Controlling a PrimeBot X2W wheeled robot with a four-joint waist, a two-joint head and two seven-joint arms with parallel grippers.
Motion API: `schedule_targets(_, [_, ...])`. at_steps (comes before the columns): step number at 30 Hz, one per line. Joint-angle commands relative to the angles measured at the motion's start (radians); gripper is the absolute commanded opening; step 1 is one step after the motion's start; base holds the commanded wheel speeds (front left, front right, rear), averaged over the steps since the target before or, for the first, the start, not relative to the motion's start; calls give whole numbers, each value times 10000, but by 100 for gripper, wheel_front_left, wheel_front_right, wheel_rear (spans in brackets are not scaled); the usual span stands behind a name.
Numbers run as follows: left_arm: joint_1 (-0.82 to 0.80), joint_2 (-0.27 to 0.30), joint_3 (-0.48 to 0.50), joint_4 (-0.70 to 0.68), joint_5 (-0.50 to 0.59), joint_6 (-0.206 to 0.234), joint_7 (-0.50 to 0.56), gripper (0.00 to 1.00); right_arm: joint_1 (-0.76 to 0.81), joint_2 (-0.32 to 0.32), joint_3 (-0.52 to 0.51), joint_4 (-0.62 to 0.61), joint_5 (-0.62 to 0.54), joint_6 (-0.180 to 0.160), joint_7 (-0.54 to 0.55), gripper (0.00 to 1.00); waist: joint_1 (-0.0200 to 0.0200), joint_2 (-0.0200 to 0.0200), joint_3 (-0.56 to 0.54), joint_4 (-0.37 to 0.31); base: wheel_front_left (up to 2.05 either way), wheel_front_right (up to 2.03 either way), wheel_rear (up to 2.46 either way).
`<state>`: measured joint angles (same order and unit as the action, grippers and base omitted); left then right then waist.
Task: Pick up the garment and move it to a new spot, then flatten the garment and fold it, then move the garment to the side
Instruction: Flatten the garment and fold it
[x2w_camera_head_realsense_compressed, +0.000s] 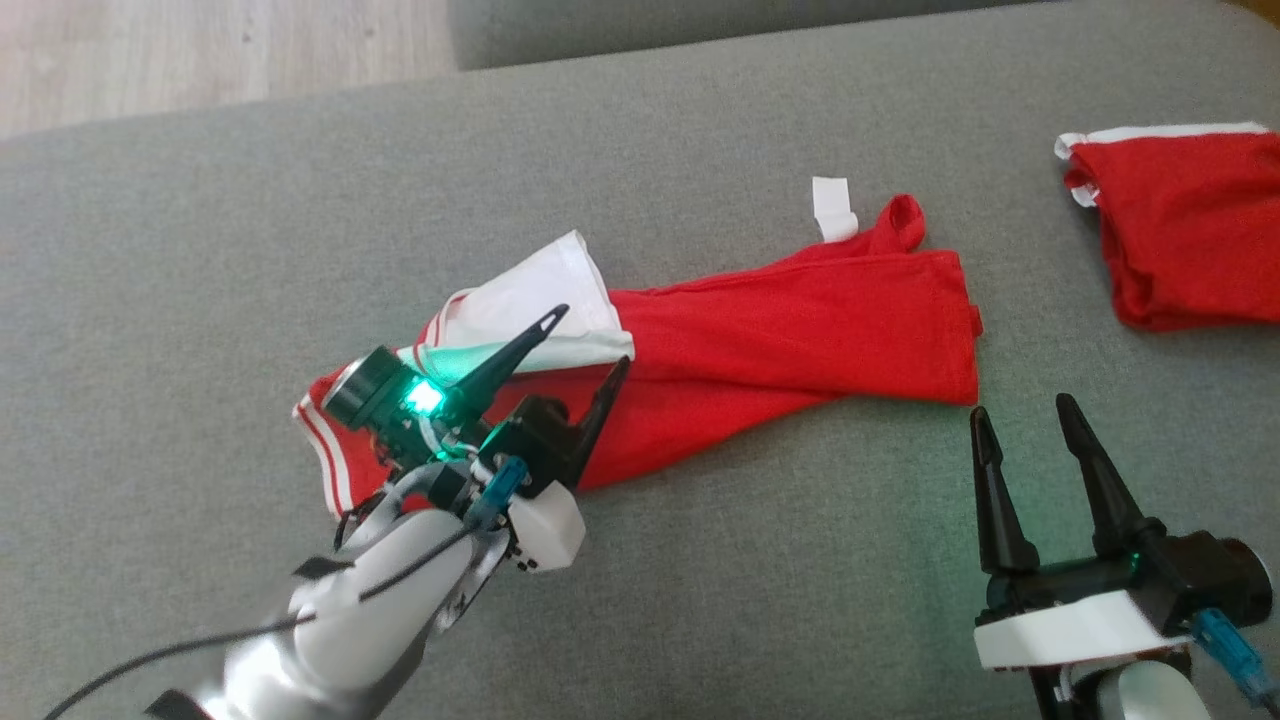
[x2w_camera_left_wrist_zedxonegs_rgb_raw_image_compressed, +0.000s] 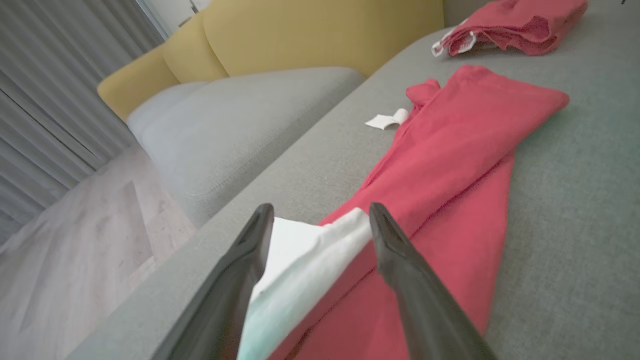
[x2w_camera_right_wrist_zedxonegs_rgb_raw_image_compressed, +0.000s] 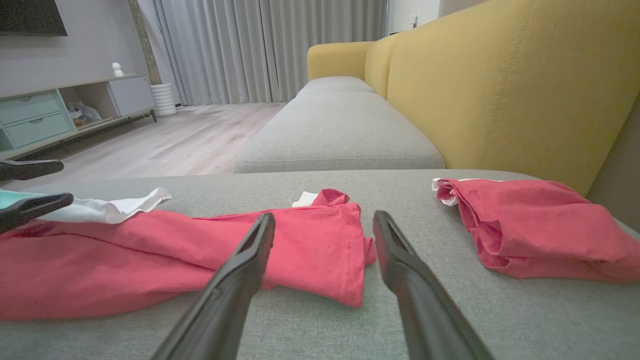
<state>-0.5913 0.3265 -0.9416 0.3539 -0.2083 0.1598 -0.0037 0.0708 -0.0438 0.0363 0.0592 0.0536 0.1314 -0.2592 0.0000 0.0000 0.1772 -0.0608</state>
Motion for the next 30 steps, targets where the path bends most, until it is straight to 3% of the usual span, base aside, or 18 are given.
schedule_targets(1, [-547,82,282,-51,-82,-148,83,100,-364,-64,197,-312,-72,-7,-26,100,0,0,125,-42,0,0,0])
schedule_targets(13, [-1514,-389,-44,1463,-94,-867,-175,100,-622,-64,257,-345,-66,-7,-26,100,0,0,603,-178,0,0,0])
schedule_targets(14, [-1566,-411,-72,1546,-87,-902,-198,94,-643,-64,260,-341,-58,-7,-26,100,0,0,622,-192,0,0,0])
schedule_targets(15, [-1607,-433,-88,1623,-92,-927,-223,64,-660,-64,259,-337,-51,-7,-26,100,0,0,638,-205,0,0,0])
schedule_targets(16, [-1641,-456,-95,1690,-106,-945,-250,46,-671,-64,254,-333,-47,-7,-26,100,0,0,652,-215,0,0,0])
schedule_targets(17, [-1667,-478,-104,1746,-124,-970,-279,2,-679,-64,242,-333,-42,-7,-26,100,0,0,664,-223,0,0,0])
schedule_targets(22, [-1588,-489,-176,1806,-277,-1110,-299,0,-627,-64,156,-346,-34,-7,-26,100,0,0,635,-178,0,0,0])
schedule_targets(30, [-1318,-21,209,800,-461,-602,-817,0,-597,-64,126,-306,-144,-7,-26,100,0,0,367,218,0,0,0])
